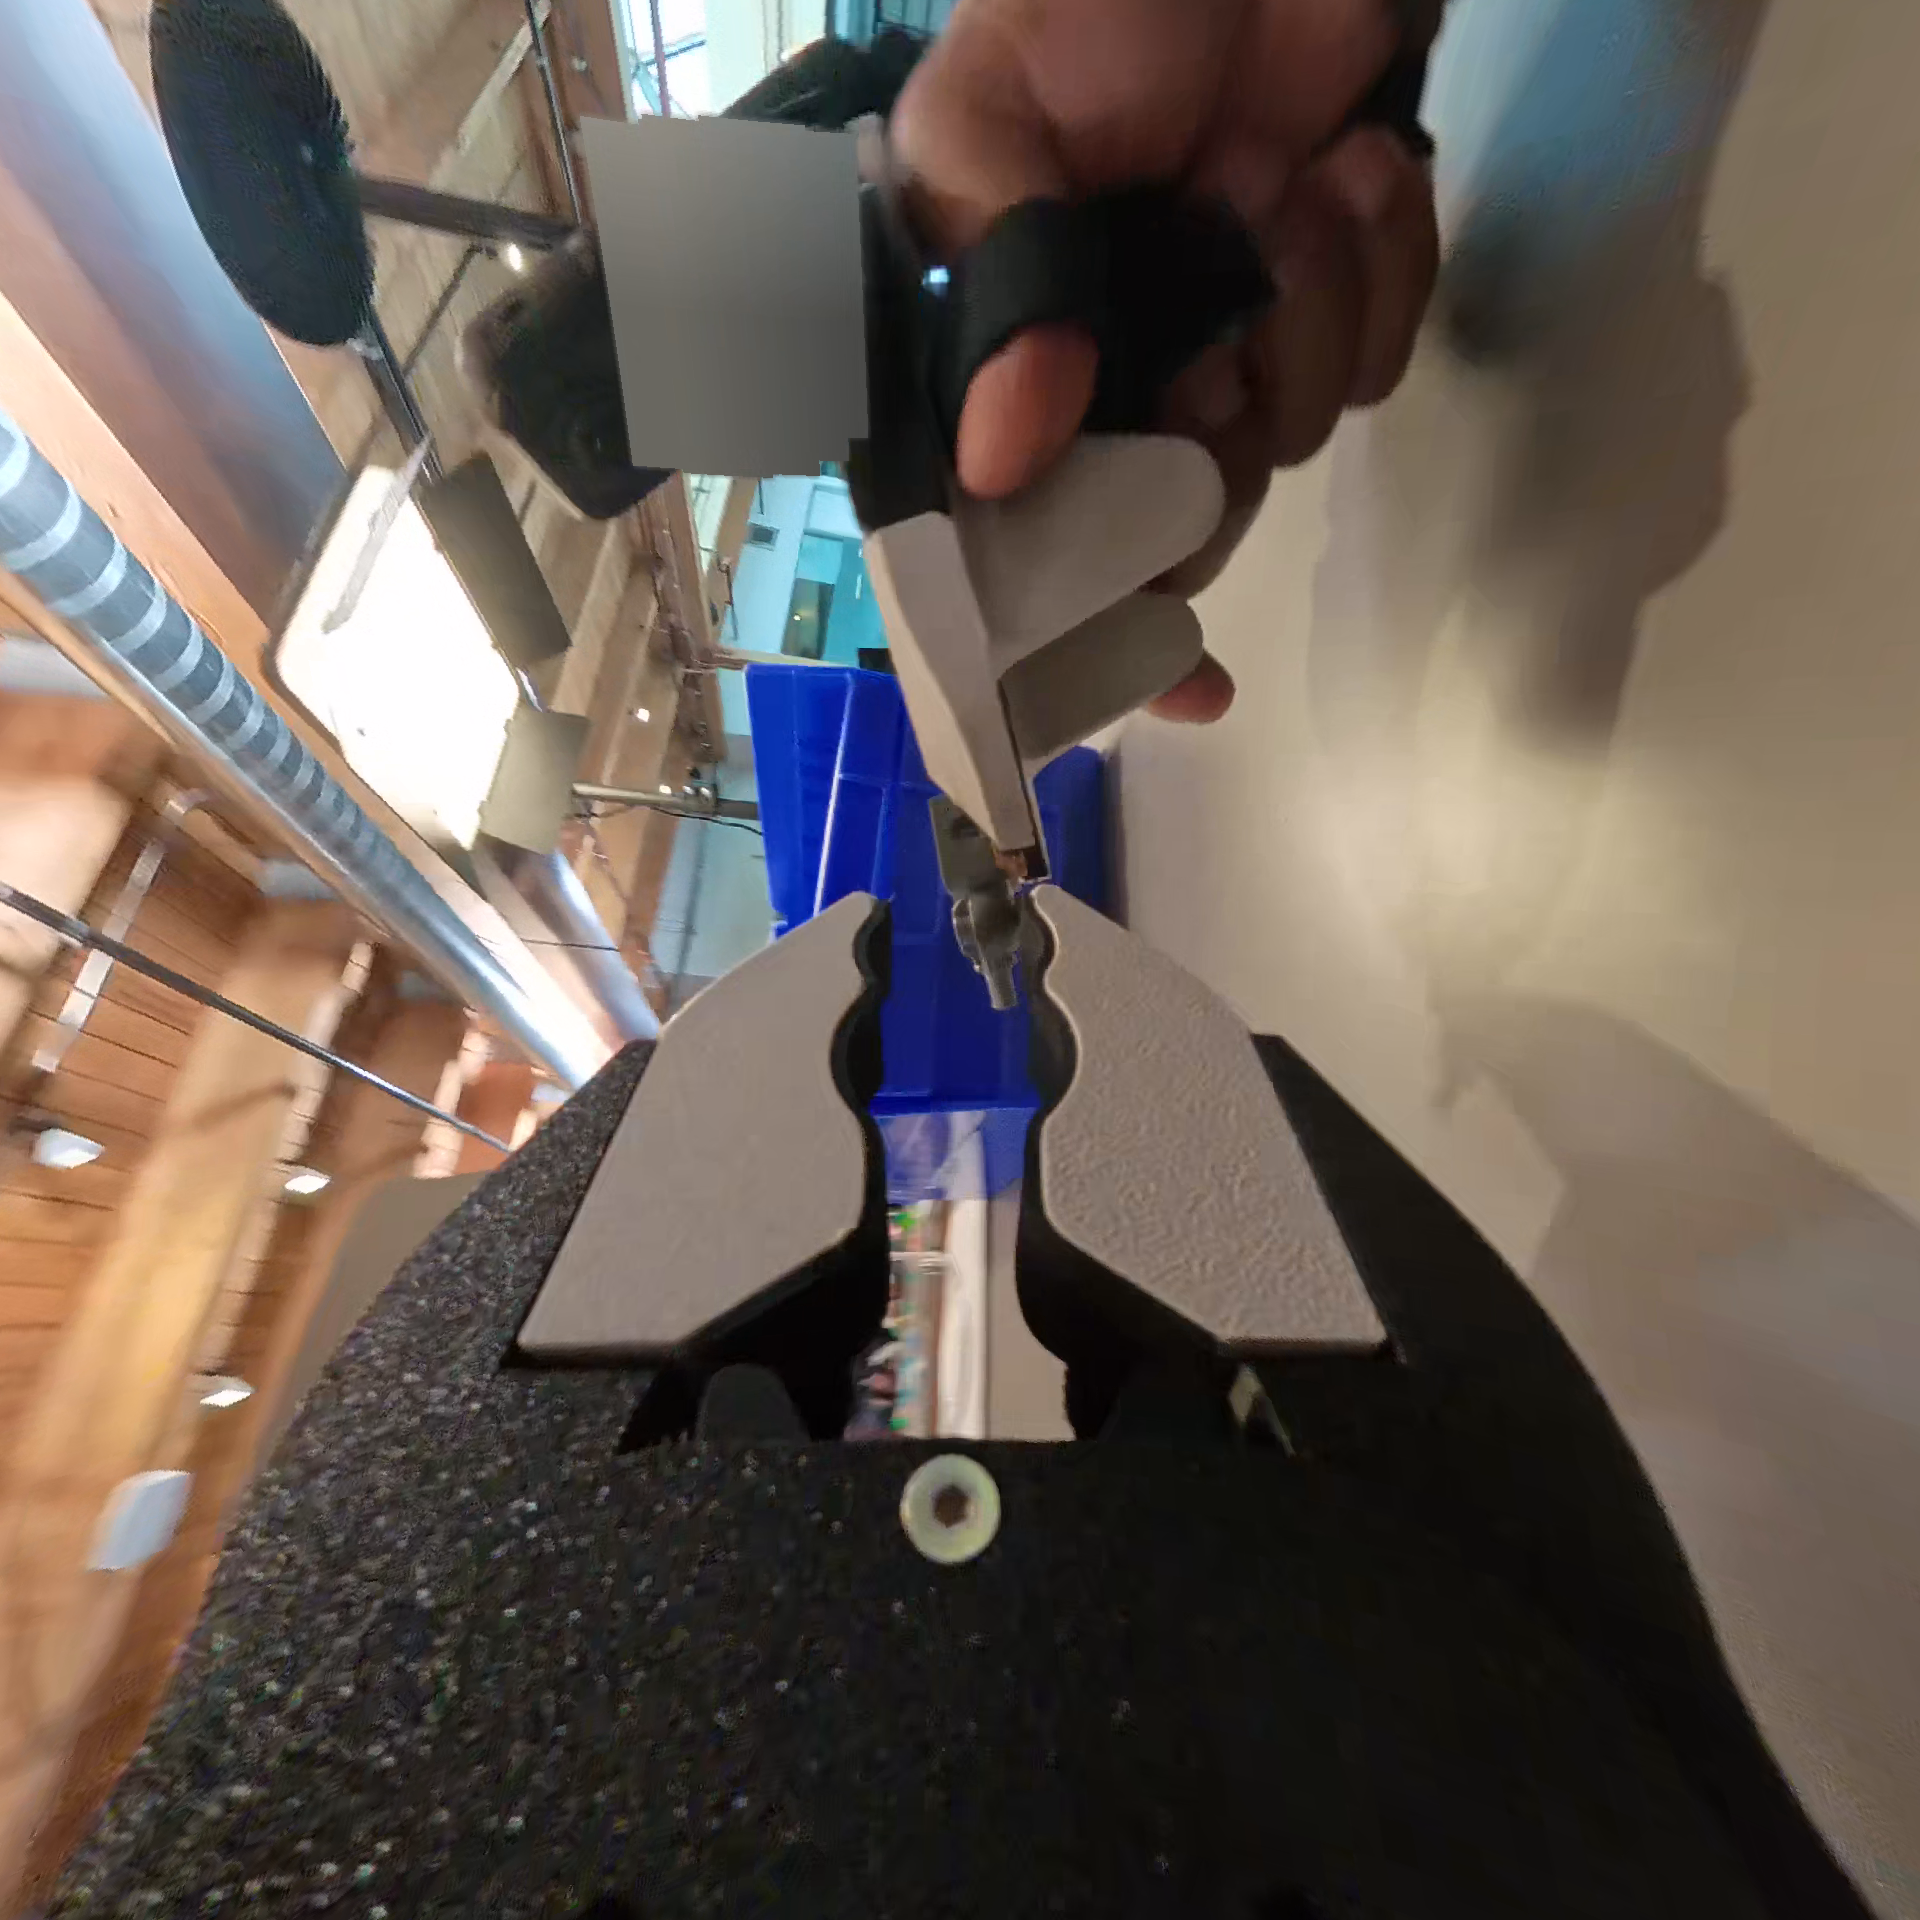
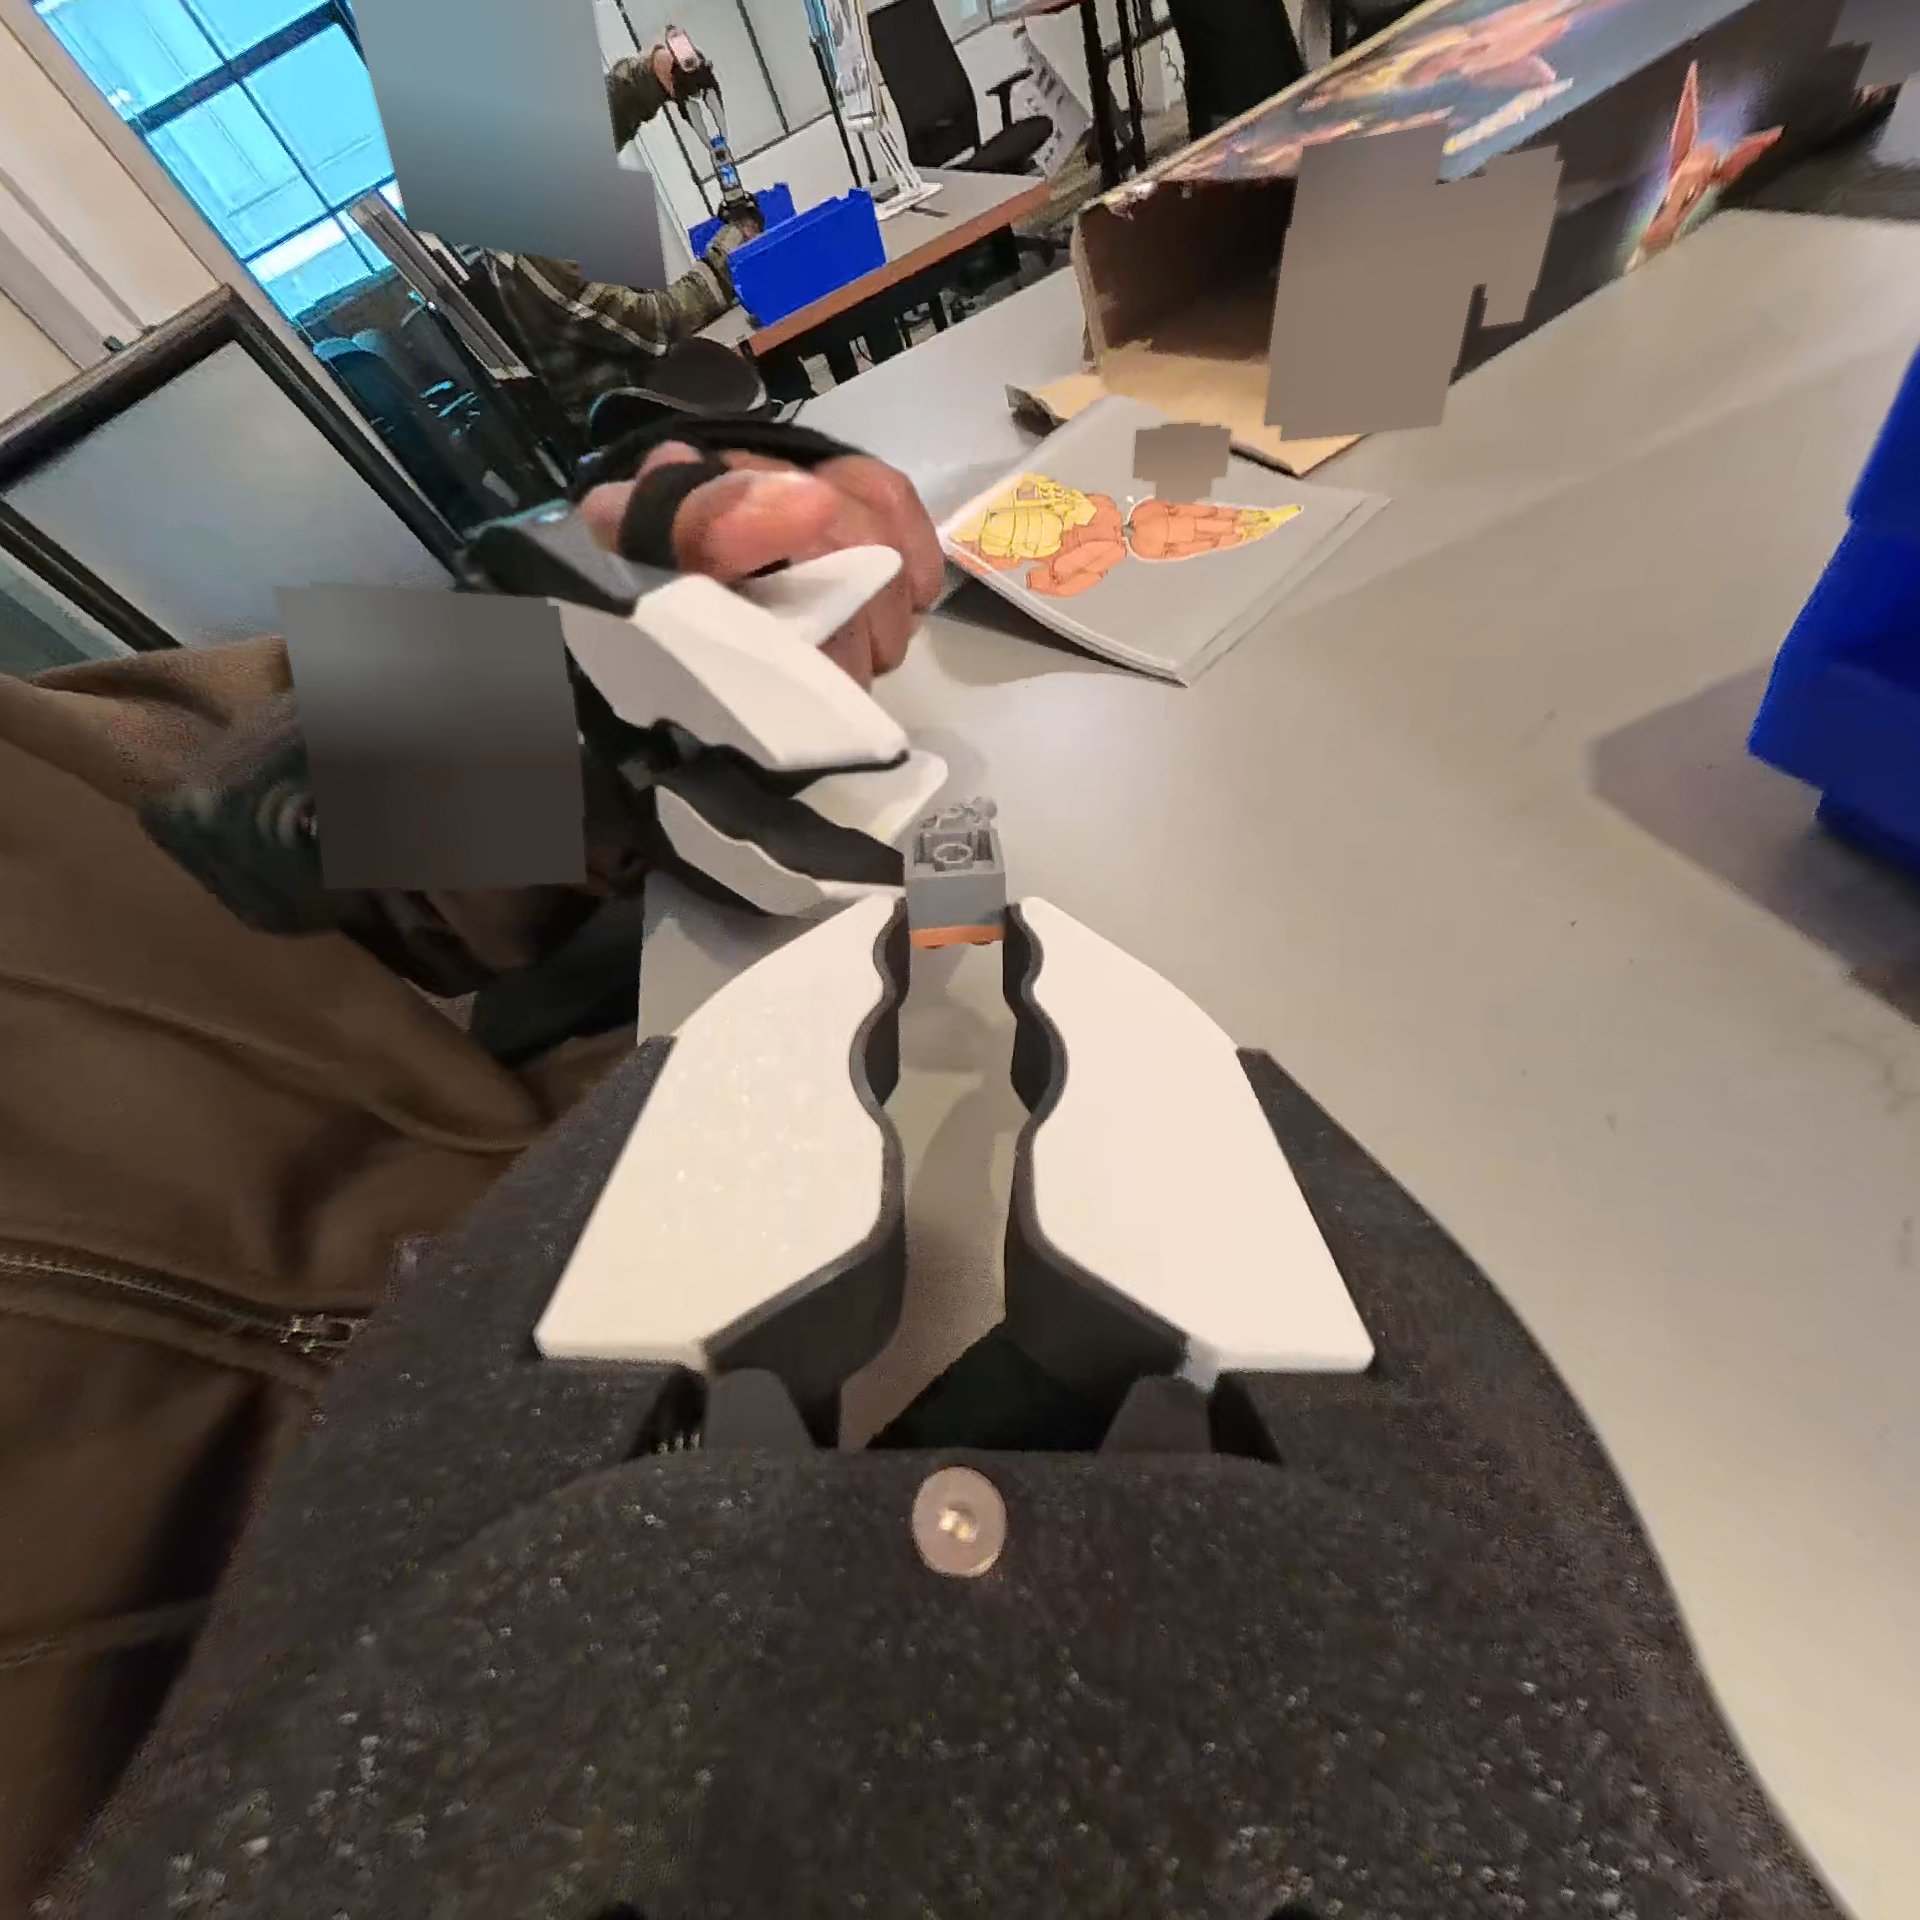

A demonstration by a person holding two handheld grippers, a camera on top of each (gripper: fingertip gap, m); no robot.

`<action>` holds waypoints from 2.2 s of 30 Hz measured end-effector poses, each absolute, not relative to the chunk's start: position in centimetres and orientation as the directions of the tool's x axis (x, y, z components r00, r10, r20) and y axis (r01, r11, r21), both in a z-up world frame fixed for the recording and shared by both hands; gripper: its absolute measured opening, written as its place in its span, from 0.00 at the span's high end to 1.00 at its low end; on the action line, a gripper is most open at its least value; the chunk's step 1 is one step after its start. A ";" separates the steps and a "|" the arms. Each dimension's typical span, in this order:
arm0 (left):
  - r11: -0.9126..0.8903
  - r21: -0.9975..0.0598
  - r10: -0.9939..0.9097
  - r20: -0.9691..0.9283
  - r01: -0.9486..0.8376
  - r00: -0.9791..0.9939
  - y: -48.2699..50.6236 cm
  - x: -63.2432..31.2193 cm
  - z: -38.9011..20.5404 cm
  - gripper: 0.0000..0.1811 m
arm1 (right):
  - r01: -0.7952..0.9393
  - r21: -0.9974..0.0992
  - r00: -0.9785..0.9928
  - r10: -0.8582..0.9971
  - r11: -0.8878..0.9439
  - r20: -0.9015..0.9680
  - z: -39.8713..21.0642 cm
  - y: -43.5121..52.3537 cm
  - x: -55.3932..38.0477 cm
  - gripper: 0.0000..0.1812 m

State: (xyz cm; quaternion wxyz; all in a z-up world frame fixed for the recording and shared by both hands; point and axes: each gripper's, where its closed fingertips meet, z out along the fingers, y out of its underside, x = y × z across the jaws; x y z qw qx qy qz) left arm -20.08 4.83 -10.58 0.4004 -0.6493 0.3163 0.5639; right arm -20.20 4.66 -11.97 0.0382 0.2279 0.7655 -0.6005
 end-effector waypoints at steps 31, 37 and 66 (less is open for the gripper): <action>-0.591 -0.276 0.030 -0.946 -0.758 0.322 5.7 -21.8 -11.8 0.91 | 0.248 -0.939 -0.918 0.368 0.237 -0.150 -12.3 4.1 -20.7 0.91; -0.552 -0.413 0.001 -0.869 -0.724 0.495 5.9 -21.1 -12.7 0.91 | 0.168 -0.930 -0.947 0.317 0.326 -0.060 -12.8 4.4 -20.2 0.90; -0.196 -0.952 0.293 -0.286 -0.235 0.912 5.2 -22.0 -9.4 0.92 | 0.007 -0.977 -0.904 0.419 0.215 0.086 -10.8 6.1 -21.0 0.90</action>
